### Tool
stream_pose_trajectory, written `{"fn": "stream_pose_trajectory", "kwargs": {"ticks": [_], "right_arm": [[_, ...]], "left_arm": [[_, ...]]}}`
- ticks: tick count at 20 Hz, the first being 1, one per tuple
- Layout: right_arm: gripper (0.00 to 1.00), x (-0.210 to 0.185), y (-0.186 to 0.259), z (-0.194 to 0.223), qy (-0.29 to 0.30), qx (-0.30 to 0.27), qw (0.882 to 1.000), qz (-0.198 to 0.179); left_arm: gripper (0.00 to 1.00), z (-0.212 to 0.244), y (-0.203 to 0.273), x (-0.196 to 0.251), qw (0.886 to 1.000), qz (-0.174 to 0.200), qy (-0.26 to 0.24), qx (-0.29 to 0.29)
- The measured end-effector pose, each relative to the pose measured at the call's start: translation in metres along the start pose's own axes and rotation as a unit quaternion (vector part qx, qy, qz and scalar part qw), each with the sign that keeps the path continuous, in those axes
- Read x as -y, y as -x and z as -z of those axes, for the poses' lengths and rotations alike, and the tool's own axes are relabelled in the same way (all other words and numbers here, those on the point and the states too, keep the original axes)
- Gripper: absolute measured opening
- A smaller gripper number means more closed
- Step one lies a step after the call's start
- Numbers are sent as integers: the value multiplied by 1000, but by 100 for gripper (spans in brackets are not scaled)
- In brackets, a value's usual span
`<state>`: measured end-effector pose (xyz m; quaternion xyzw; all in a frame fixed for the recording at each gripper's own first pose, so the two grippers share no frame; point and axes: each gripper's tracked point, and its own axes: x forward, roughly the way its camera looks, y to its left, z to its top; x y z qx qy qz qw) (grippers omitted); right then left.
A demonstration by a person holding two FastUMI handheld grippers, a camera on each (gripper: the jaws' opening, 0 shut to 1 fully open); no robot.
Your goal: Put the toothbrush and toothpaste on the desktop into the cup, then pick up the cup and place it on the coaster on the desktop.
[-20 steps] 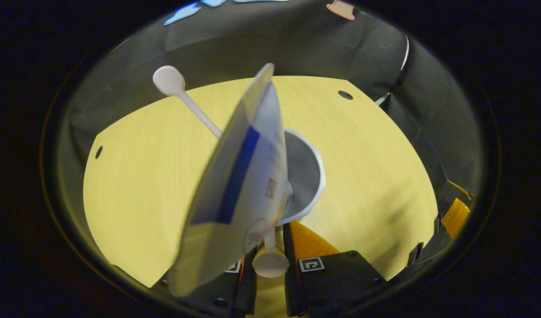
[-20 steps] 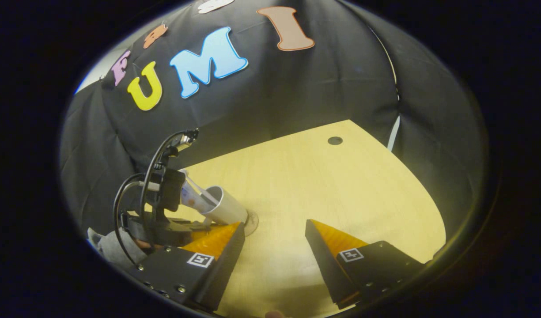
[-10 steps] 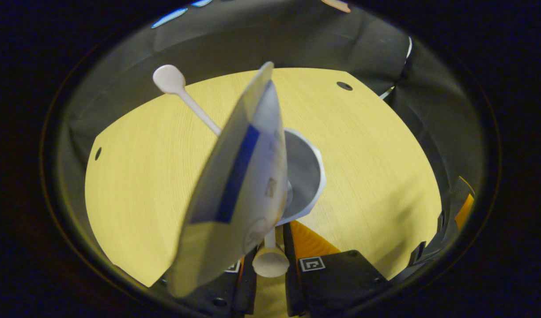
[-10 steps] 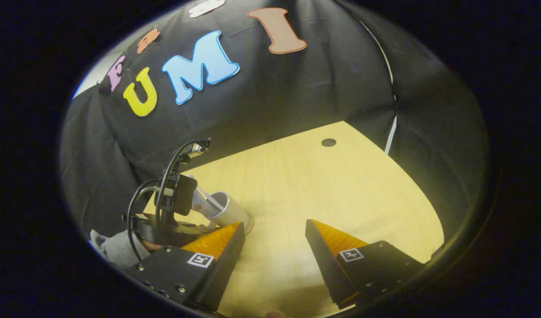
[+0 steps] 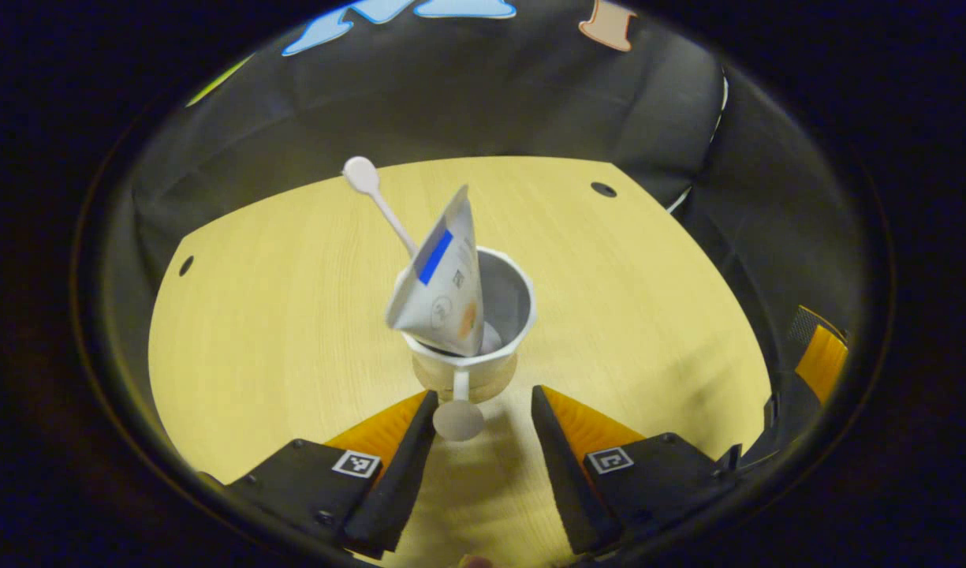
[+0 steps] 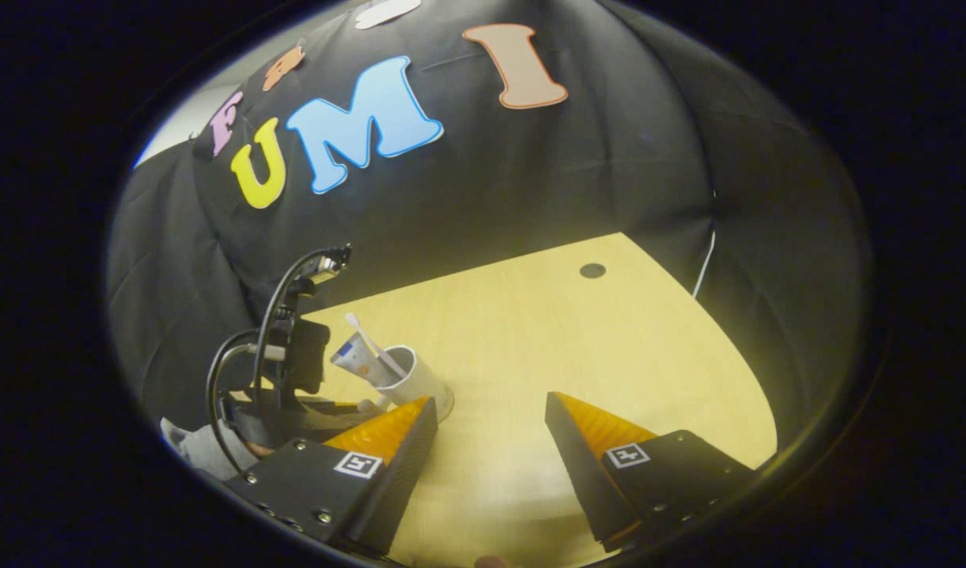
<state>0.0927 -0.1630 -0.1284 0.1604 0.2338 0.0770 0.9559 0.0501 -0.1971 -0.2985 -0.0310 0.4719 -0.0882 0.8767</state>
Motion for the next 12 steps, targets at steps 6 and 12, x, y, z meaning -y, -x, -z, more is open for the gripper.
{"fn": "stream_pose_trajectory", "kwargs": {"ticks": [6, 12], "right_arm": [[87, 10, 10, -32, 38, 48, 998, -3], [87, -23, 40, -58, 73, 102, 992, -11]], "left_arm": [[89, -18, 93, -26, 991, -23, 34, 131], [87, -45, 192, -52, 963, -51, 46, 262]]}}
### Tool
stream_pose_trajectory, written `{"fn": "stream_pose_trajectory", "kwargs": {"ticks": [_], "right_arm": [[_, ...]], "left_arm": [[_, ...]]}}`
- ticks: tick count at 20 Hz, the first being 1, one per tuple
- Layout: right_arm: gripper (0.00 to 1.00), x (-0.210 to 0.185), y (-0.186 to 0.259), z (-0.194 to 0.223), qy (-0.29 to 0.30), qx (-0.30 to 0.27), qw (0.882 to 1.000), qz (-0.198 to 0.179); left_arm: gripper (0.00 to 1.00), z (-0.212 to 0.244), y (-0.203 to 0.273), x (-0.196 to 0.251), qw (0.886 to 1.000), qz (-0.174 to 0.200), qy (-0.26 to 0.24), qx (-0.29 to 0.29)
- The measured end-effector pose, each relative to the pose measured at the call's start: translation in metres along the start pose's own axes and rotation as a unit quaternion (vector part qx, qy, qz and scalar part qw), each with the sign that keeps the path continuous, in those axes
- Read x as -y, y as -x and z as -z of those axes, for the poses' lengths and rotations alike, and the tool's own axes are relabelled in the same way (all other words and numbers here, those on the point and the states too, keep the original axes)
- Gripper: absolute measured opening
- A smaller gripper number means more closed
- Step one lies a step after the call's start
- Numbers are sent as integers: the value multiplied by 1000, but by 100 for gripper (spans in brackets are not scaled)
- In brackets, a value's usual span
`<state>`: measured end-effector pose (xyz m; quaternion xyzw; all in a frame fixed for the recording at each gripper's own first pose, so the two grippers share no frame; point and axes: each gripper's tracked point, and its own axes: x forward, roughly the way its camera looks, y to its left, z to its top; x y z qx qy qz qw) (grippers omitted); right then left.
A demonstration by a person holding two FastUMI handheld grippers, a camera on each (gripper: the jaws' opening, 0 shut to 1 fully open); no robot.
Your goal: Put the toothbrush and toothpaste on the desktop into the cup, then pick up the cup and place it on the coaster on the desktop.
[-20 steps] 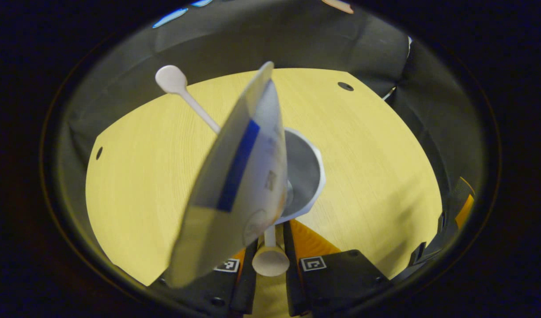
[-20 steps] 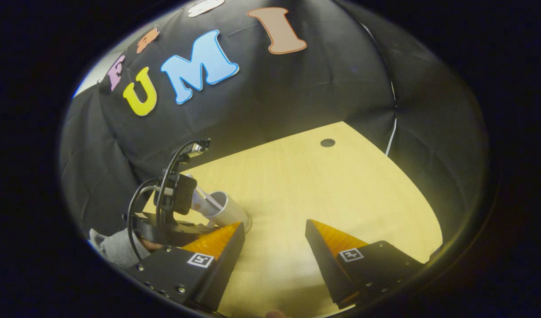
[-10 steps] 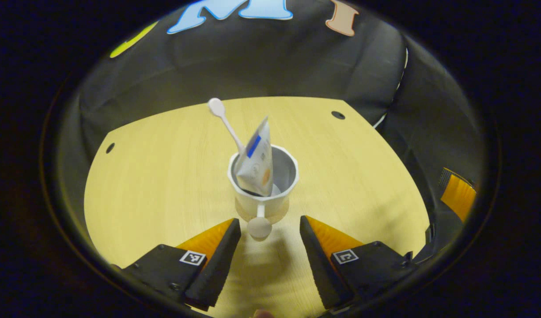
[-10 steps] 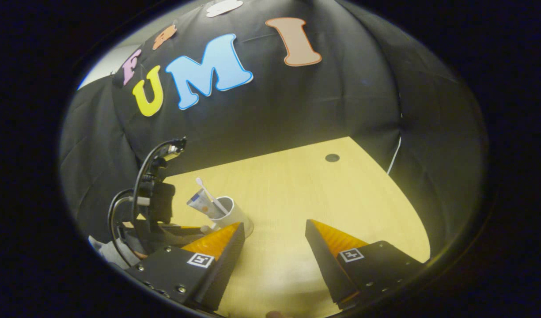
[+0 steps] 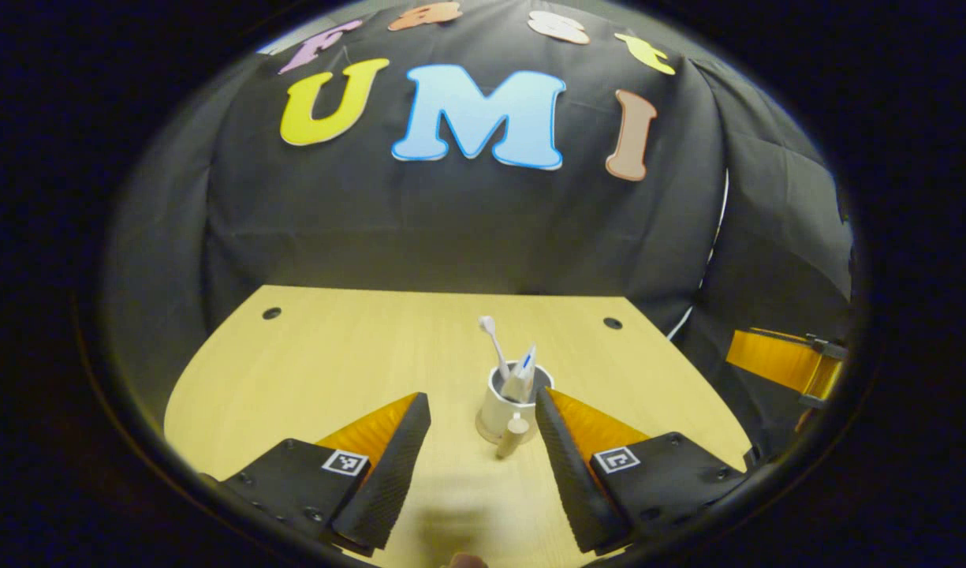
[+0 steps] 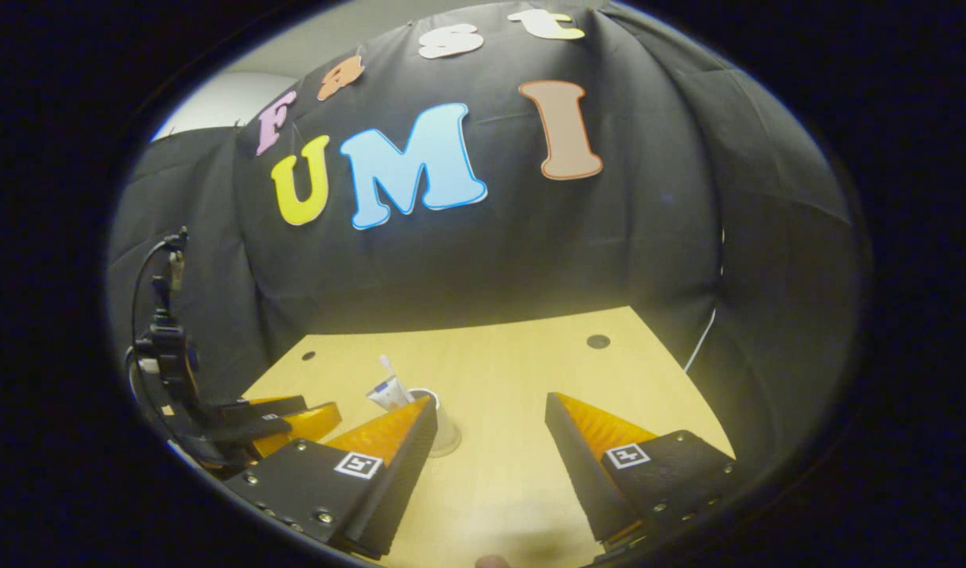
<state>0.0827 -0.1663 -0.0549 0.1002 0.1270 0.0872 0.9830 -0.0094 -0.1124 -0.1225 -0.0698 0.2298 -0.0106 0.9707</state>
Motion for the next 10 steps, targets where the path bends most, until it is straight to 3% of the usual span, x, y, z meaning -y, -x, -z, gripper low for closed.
{"fn": "stream_pose_trajectory", "kwargs": {"ticks": [6, 10], "right_arm": [[87, -39, 25, -23, 33, 53, 998, -19], [87, -45, 42, -33, 43, 83, 996, -11]], "left_arm": [[87, -70, 43, -12, 993, -23, -13, 111], [87, -109, 83, -27, 981, -34, -18, 188]]}}
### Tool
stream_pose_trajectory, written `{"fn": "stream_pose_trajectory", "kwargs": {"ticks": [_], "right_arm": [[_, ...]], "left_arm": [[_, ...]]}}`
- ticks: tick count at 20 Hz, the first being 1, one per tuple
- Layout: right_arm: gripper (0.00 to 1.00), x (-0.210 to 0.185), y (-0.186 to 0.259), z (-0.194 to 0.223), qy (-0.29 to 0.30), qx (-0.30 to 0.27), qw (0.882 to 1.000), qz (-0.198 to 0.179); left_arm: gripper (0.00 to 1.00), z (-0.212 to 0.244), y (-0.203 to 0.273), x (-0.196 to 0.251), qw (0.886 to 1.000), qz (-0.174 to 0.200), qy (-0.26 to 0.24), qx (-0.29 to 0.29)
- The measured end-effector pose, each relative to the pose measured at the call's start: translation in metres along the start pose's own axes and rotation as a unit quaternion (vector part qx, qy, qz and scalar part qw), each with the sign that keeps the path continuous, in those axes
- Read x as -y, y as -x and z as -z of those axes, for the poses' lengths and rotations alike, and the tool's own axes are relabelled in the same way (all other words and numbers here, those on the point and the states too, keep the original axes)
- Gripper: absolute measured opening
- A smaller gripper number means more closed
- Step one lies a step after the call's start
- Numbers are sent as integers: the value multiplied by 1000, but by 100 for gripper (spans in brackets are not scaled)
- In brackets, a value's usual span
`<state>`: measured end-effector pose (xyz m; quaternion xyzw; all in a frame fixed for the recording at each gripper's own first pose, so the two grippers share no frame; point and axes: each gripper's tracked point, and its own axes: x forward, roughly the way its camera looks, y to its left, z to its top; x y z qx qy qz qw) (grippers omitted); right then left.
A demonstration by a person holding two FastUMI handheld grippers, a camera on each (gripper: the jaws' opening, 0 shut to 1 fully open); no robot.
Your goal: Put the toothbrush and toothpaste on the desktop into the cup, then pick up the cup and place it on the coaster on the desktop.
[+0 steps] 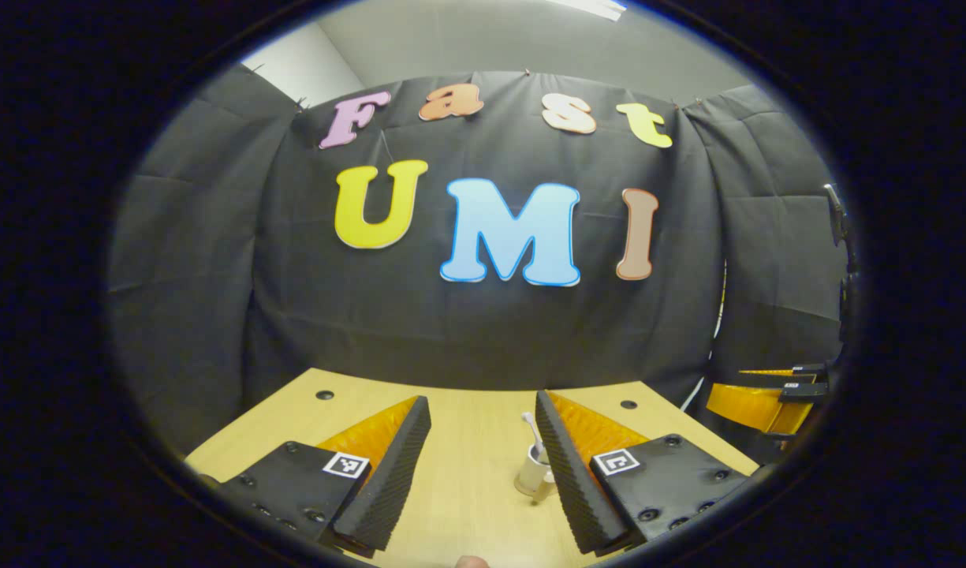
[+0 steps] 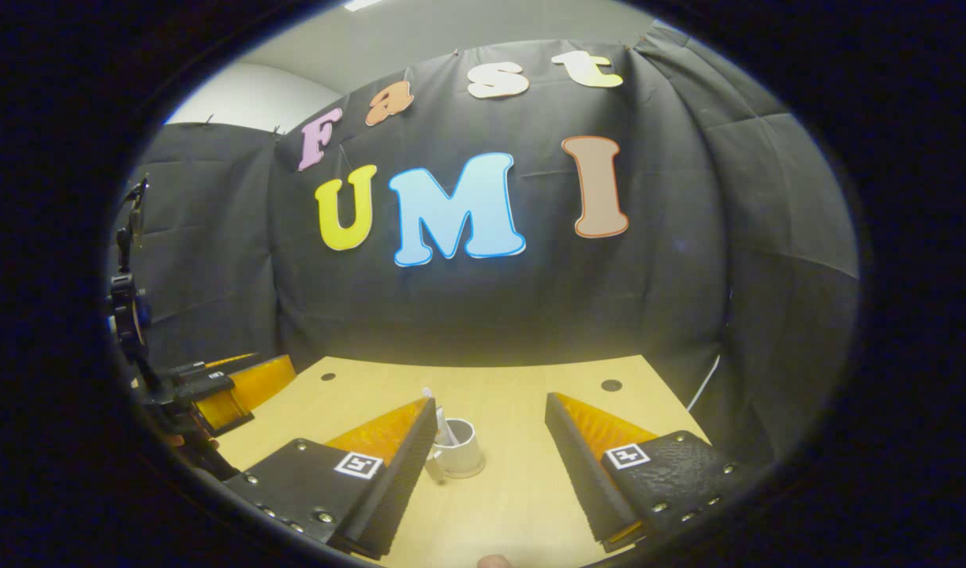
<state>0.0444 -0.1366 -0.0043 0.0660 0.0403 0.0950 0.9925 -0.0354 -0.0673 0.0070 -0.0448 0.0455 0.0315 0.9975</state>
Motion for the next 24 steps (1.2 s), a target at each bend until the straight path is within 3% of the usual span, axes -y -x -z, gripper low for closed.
{"fn": "stream_pose_trajectory", "kwargs": {"ticks": [13, 24], "right_arm": [[87, -13, 20, -23, 52, 50, 997, 0], [87, -28, 24, -35, 75, 65, 995, 8]], "left_arm": [[85, -46, 41, -26, 997, -44, -11, 68], [85, -53, 46, -32, 996, -34, -14, 79]]}}
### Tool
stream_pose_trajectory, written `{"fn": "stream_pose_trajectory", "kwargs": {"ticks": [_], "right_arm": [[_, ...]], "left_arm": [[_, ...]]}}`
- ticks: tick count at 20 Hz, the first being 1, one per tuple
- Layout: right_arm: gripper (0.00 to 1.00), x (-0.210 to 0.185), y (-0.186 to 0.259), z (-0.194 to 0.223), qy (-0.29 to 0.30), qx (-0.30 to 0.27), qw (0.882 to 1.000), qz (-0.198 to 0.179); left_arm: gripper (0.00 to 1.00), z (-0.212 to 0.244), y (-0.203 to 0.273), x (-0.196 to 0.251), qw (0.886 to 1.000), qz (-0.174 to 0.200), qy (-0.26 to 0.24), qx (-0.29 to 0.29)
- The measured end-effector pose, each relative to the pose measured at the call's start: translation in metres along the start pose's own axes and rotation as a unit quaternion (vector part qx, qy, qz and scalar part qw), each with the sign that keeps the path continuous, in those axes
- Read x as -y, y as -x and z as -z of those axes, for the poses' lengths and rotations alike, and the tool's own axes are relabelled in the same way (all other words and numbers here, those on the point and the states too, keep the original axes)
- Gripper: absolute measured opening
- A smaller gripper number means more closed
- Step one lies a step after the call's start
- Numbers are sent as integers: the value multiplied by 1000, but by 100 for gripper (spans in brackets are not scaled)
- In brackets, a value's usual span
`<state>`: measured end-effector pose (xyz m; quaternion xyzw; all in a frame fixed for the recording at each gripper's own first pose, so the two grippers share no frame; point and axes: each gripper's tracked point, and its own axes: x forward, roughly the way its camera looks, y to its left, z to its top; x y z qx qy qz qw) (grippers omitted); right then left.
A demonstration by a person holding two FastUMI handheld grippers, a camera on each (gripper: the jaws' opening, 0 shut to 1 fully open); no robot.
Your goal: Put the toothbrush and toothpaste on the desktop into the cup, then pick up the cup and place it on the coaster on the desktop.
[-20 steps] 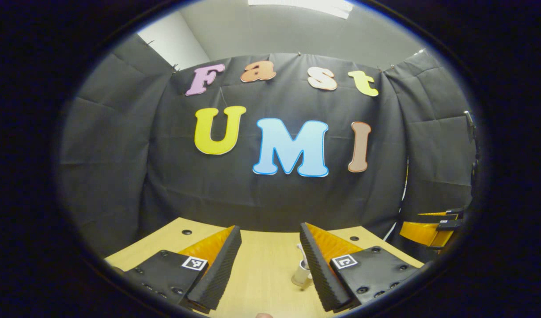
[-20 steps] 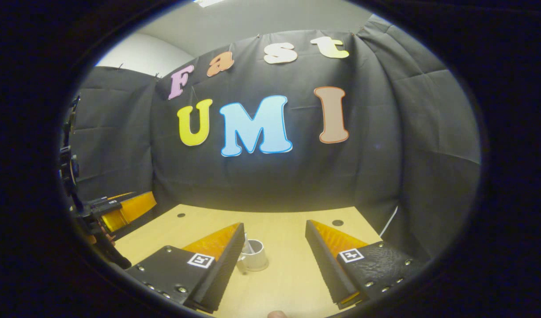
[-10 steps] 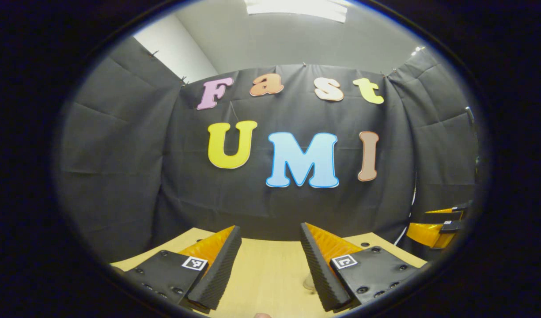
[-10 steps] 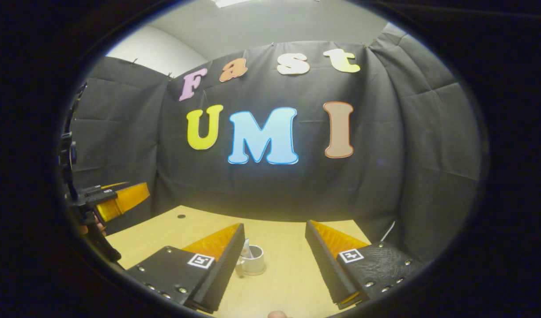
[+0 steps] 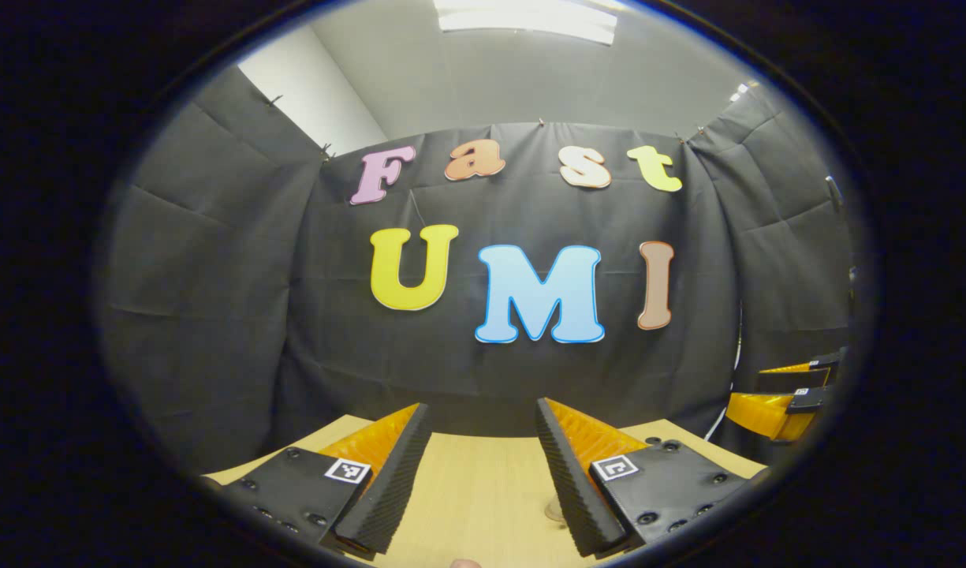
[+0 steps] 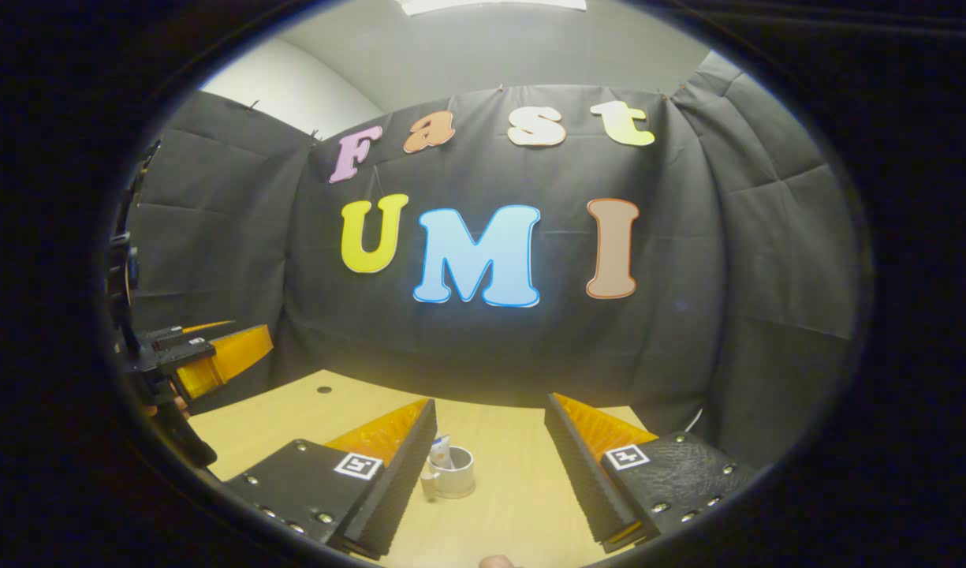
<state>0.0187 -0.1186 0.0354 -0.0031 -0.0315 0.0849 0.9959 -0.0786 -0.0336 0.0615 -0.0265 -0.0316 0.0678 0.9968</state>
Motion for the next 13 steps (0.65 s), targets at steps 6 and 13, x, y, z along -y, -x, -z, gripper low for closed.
{"fn": "stream_pose_trajectory", "kwargs": {"ticks": [6, 13], "right_arm": [[87, 0, 3, -4, -6, 5, 1000, 20], [87, 4, -8, -6, -11, 6, 1000, 26]], "left_arm": [[86, 4, -2, -1, 1000, 9, 1, -7], [86, 9, -4, -4, 1000, 8, -4, -13]]}}
